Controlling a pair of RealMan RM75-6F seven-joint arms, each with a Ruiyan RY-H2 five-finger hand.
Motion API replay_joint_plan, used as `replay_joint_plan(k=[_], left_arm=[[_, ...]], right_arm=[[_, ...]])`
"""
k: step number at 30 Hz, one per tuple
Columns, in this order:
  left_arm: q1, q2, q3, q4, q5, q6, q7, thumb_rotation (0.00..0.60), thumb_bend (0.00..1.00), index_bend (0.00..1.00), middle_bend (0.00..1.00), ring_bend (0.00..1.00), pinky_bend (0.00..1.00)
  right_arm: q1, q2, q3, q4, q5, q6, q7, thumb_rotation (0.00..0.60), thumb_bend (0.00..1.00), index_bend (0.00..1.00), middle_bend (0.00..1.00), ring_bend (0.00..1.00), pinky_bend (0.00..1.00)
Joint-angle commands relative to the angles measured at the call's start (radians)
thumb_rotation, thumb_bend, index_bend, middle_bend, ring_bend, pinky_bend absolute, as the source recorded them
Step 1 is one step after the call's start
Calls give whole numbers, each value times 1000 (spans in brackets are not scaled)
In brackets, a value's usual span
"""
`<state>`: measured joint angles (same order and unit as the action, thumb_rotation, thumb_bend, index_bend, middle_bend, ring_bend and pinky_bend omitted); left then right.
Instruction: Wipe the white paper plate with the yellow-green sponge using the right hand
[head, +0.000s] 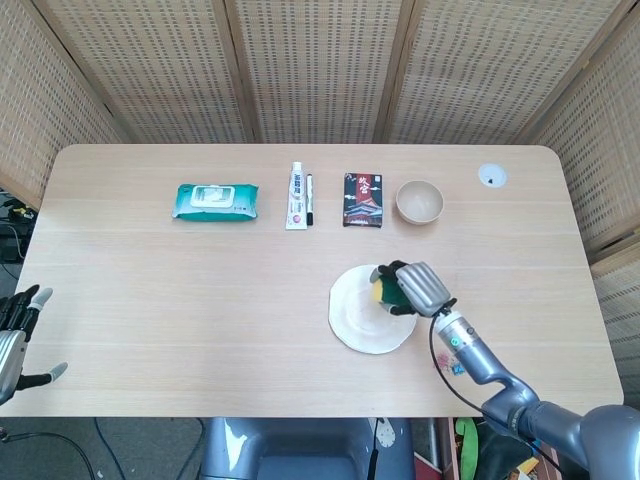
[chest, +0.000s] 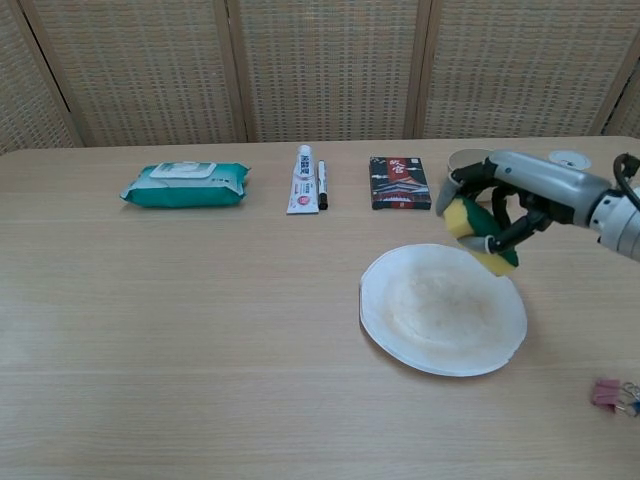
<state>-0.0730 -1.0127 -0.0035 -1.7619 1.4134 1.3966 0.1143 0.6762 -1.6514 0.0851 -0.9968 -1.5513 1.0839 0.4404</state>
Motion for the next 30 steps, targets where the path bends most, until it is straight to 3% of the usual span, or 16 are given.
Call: replay_joint_plan(k=[1,10,13,15,17,20,24,30], left_arm=[[0,1,1,0,2,1,-3,600,0,0,0,0,0],[-1,0,2,-2,3,-1,3,600,0,0,0,0,0],[-1,-1,2,-2,1,-2,5,600,0,0,0,0,0],[-1,-2,2,-2,0,-2,7,600,0,0,0,0,0],[-2,-1,3,-4,1,-4,6,600,0,0,0,0,0],[3,2,6,-5,8,5,1,600,0,0,0,0,0],[6,5,6,-5,12,10,-7,600,0,0,0,0,0],[4,3,7,3,19,9,-14,600,0,0,0,0,0]], right_arm=[[8,49,31,-12,49,-28,-50,600,338,399,505,376,562],[-13,-8,-12,207,84,-102,-251,600,337,399,486,376,521],[-12,-29,-23,259,93,-140,-303,600,320,343,350,330,422],[-9,-32,-23,262,114,-192,-326,600,175,220,232,233,274],[-2,-19,-14,234,148,-257,-352,600,41,114,136,131,165],[-10,7,19,147,195,-258,-390,600,0,9,20,10,85],[-41,77,54,-17,217,-174,-434,600,0,0,0,0,36],[-113,210,63,-272,194,-30,-441,600,0,0,0,0,0]])
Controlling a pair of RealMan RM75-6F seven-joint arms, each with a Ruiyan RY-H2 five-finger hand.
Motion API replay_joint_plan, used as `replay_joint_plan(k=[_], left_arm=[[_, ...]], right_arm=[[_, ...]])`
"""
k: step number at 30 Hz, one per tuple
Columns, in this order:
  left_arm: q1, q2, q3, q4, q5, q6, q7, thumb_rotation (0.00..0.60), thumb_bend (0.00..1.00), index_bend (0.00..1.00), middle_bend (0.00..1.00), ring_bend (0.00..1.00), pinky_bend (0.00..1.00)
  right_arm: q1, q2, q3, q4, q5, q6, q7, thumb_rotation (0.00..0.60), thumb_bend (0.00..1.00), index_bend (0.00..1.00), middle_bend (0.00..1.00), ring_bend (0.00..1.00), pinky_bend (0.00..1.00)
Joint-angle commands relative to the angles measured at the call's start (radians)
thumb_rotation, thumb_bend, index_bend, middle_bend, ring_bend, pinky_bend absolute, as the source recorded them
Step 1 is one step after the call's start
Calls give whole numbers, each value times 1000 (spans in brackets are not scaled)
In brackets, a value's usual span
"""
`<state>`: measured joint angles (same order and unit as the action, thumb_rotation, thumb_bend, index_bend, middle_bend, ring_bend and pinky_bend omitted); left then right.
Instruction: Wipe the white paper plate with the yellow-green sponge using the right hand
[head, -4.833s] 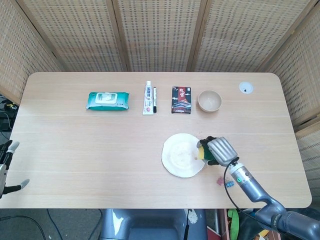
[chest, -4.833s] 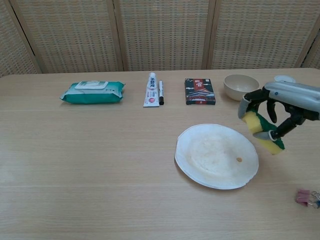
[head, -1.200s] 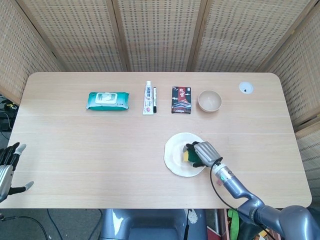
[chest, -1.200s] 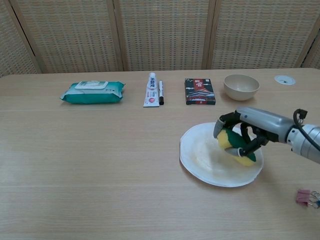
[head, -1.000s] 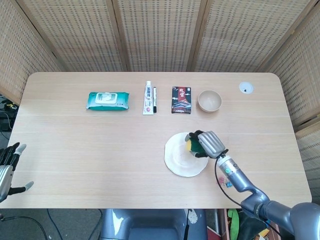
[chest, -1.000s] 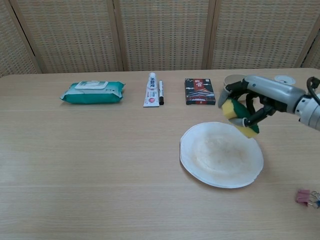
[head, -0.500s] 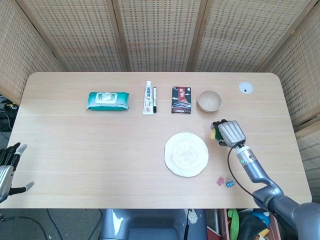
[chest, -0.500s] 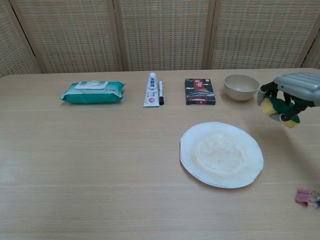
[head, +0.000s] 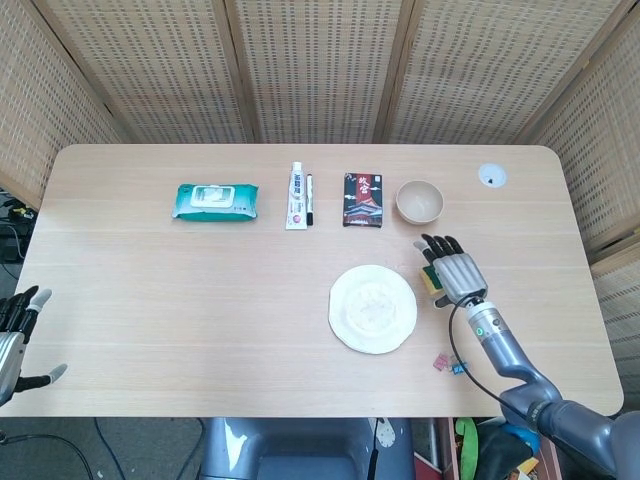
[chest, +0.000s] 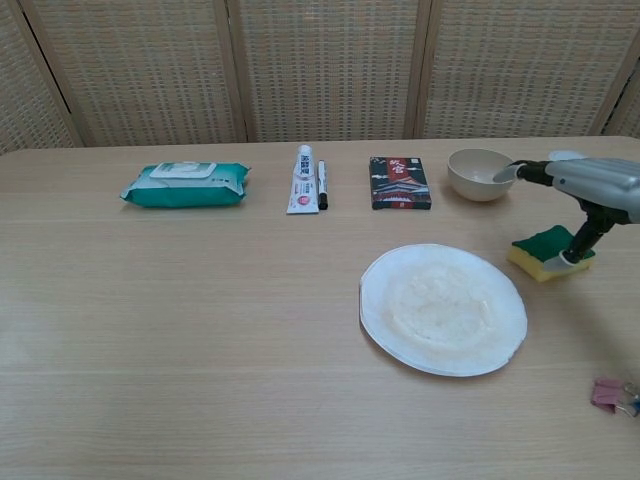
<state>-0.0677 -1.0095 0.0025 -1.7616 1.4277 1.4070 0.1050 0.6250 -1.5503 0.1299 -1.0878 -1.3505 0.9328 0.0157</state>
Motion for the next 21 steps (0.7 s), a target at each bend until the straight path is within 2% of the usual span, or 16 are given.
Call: replay_joint_plan(k=[1,3,8,11,13,17,21], left_arm=[[-3,-1,2,4,9,-3,-10,600,0,0,0,0,0],[-5,0,4,10,20,-4,-22,600,0,0,0,0,0],[1,-15,6,42,82,40,-58,600,0,0,0,0,0],[12,-30,13,64,115,72,-73,600,0,0,0,0,0],[26,-39,23,75,134,94,-68,600,0,0,0,0,0],[40,-45,29,81,148,120,-67,600,0,0,0,0,0],[43,-45,33,81,150,118,-63,600,0,0,0,0,0]], right_arm=[[-75,126,16,-211,-18,146,-6,600,0,0,0,0,0],[-111,165,3,-268,-53,212,21,600,0,0,0,0,0],[-257,254,-79,-342,-168,435,88,600,0,0,0,0,0],[-326,252,-120,-328,-212,529,154,600,0,0,0,0,0],[-403,235,-149,-285,-231,629,144,600,0,0,0,0,0],[-462,221,-173,-259,-243,682,102,600,0,0,0,0,0],[-486,226,-172,-275,-240,691,48,600,0,0,0,0,0]])
